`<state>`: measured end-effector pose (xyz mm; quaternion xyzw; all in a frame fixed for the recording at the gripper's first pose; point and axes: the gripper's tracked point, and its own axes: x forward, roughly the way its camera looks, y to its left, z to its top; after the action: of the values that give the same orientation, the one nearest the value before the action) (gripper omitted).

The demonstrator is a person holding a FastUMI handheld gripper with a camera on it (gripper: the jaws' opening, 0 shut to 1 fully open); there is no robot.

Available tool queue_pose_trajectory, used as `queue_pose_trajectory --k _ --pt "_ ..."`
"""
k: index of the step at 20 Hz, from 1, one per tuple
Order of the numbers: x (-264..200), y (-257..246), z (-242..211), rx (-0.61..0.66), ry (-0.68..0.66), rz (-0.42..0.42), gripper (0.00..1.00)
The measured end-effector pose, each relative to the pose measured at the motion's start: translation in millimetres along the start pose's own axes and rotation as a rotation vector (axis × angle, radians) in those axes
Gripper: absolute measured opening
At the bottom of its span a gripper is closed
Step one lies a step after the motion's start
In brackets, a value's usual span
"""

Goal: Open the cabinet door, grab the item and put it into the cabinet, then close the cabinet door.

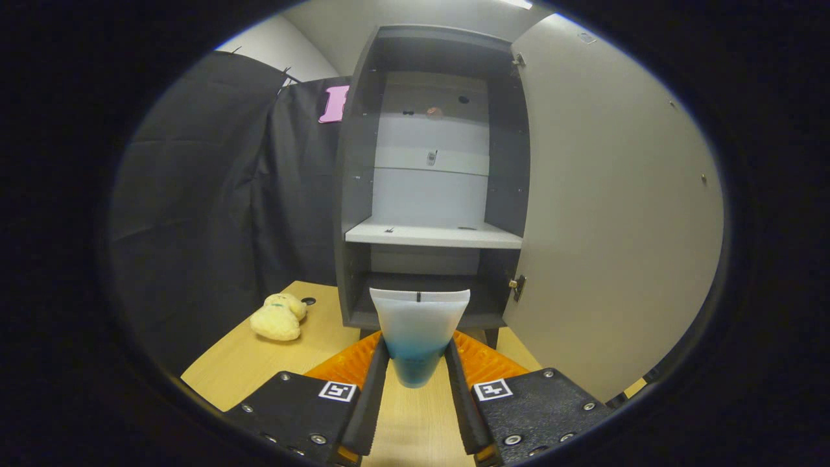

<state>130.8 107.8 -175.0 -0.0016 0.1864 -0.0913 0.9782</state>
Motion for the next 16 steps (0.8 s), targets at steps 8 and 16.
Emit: queue_pose_trajectory --k 8,16 --pt "50.2 -12.2 75.9 0.021 -0.045 -0.052 0.51" --pt "115.8 -15.4 118.9 0.029 -0.055 -0.084 0.51"
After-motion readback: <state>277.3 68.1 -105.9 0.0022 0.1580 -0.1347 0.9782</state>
